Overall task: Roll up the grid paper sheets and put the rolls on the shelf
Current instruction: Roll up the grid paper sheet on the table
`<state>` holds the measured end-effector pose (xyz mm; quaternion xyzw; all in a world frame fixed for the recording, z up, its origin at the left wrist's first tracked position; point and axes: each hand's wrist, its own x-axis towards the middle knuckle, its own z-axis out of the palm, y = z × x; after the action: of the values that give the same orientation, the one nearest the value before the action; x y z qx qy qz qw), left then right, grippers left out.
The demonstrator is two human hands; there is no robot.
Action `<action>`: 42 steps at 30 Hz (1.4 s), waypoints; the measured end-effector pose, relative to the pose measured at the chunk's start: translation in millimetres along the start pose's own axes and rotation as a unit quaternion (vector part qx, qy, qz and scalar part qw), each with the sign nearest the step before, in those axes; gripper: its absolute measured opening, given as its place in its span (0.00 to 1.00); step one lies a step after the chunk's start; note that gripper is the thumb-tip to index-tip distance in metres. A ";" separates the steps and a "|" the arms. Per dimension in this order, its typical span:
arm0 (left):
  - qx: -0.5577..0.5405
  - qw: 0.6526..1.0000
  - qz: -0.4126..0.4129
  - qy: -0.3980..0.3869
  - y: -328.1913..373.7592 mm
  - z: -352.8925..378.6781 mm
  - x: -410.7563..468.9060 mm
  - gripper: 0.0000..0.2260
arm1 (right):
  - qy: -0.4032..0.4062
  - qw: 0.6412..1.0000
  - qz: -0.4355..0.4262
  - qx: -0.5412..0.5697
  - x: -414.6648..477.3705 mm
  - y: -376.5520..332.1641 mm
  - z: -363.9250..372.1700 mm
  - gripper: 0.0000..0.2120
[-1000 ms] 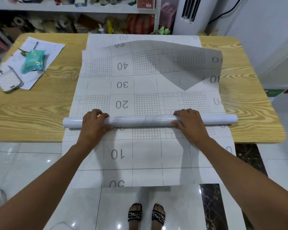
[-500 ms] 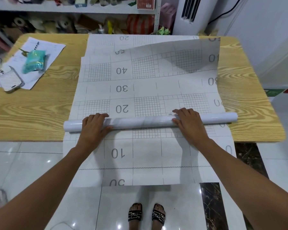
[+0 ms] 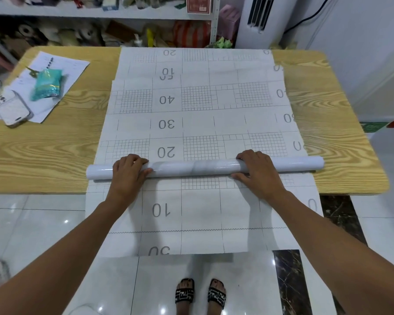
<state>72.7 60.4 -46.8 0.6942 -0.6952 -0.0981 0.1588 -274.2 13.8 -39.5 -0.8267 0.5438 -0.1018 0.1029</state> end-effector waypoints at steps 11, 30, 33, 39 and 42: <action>0.101 0.994 0.041 -0.002 7.1 -0.9 0.0 0.28 | 0.008 0.999 0.008 -0.047 2.9 -1.3 3.5 0.18; 0.032 0.999 0.026 0.026 6.7 2.0 3.7 0.15 | 0.004 1.000 0.007 -0.003 -3.1 -5.6 3.7 0.27; 0.032 0.999 0.026 0.022 5.8 2.3 3.8 0.16 | 0.012 1.000 0.006 0.006 -3.1 -3.8 5.1 0.25; 0.052 0.998 0.035 0.018 10.3 -2.3 4.4 0.17 | 0.036 0.999 -0.011 -0.013 -2.2 -0.3 8.1 0.21; 0.066 0.997 0.042 0.021 6.8 -2.9 5.9 0.16 | 0.035 0.999 -0.006 -0.013 -1.9 0.7 8.8 0.20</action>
<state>67.4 54.9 -41.2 0.6750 -0.7253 -0.0308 0.1317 -273.0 15.8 -48.3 -0.8274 0.5430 -0.1242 0.0719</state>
